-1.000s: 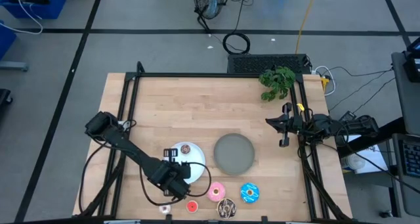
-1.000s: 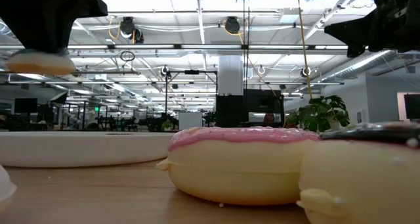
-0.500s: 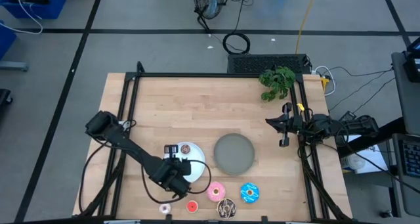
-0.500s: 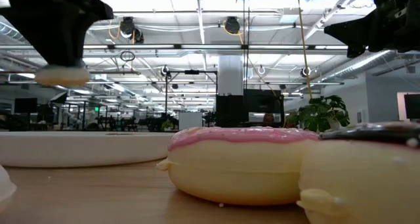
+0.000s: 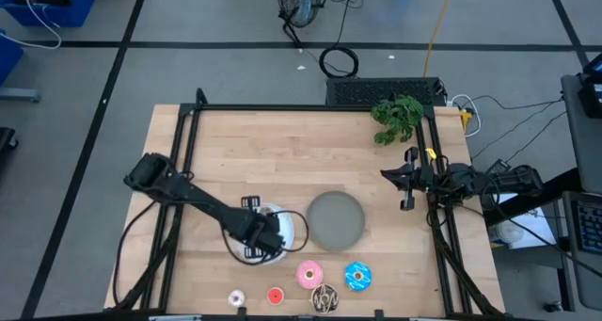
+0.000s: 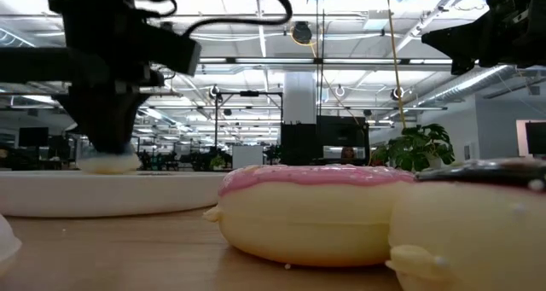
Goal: Pick & Place donuts
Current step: Put the small blue donut on the white plate
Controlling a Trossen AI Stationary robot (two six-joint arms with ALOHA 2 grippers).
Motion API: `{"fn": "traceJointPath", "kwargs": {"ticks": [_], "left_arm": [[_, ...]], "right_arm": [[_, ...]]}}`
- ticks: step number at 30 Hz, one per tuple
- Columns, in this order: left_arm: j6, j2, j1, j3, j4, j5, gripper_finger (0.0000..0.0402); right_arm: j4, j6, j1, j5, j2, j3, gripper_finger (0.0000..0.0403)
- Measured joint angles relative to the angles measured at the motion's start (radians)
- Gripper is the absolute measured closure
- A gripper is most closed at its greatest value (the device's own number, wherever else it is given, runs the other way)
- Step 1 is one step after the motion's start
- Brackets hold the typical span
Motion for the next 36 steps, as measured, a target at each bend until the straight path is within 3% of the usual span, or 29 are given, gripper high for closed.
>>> {"fn": "traceJointPath", "kwargs": {"ticks": [5, 9, 17, 27, 36], "left_arm": [[0.006, 0.000, 0.024, -0.038, 0.060, 0.086, 0.0393], [-0.003, 0.000, 0.026, -0.042, 0.062, 0.091, 0.0385], [-0.042, 0.000, 0.022, -0.043, 0.107, 0.092, 0.0313], [-0.108, 0.000, 0.032, -0.043, 0.070, 0.109, 0.0192], [-0.102, 0.001, 0.031, 0.025, -0.031, 0.100, 0.0148]], "right_arm": [[0.000, 0.000, 0.000, 0.000, 0.000, 0.000, 0.0403], [0.000, 0.000, 0.000, 0.000, 0.000, 0.000, 0.0403], [-0.001, 0.000, 0.000, 0.000, 0.000, 0.000, 0.0403], [-0.001, 0.000, 0.000, 0.000, 0.000, 0.000, 0.0403], [-0.001, 0.000, 0.000, 0.000, 0.000, 0.000, 0.0403]]}}
